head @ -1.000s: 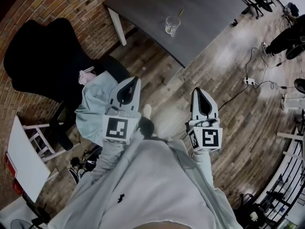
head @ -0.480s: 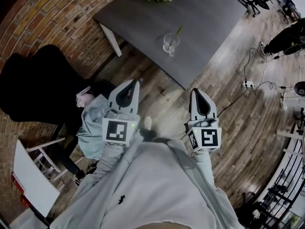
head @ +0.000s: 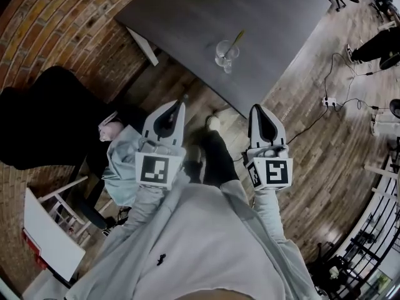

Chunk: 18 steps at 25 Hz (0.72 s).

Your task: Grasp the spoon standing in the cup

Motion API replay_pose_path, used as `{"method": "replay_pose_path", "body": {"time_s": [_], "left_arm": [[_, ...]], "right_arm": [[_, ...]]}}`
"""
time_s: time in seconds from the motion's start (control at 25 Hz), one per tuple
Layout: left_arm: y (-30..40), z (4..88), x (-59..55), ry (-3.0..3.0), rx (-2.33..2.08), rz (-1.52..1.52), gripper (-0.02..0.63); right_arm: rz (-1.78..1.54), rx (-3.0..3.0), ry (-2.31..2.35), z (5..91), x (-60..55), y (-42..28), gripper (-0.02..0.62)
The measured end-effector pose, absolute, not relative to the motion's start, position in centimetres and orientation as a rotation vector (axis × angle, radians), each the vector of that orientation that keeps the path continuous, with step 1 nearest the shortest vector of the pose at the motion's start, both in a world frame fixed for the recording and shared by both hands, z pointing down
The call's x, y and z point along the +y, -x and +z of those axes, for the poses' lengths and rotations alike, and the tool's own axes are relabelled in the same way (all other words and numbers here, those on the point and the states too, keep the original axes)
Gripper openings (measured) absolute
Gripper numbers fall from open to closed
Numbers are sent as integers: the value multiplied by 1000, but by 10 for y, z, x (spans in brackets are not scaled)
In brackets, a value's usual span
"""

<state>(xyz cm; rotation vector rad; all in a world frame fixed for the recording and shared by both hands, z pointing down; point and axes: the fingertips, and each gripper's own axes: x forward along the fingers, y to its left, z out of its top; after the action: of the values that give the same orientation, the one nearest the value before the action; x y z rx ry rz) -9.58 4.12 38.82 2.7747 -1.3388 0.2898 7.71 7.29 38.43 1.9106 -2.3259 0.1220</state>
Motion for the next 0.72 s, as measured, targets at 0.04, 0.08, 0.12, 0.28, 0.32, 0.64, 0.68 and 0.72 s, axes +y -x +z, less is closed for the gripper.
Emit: {"method": "replay_pose_path", "body": {"time_s": [0.04, 0.08, 0.12, 0.28, 0.32, 0.64, 0.68, 0.72], "left_arm": [[93, 390, 35, -2768, -1346, 288, 18], [91, 390, 27, -2753, -1360, 285, 18], [88, 389, 19, -2744, -1372, 280, 18], [68, 380, -19, -2762, -1408, 250, 18], [63, 378, -30, -2758, -1424, 245, 18], [17, 357, -106, -2755, -1503, 224, 18], [13, 356, -112, -2749, -1513, 226, 18], [8, 355, -118, -2739, -1523, 229, 18]], "right_arm": [[123, -2330, -1905, 386, 66, -80, 17], [124, -2335, -1898, 388, 59, -82, 17], [126, -2341, -1891, 389, 52, -85, 17], [124, -2364, -1865, 389, 15, -105, 17], [121, -2370, -1859, 387, 3, -111, 17], [86, -2418, -1819, 372, -76, -160, 17], [82, -2426, -1812, 371, -84, -164, 17], [79, -2435, -1804, 370, -91, -168, 17]]}}
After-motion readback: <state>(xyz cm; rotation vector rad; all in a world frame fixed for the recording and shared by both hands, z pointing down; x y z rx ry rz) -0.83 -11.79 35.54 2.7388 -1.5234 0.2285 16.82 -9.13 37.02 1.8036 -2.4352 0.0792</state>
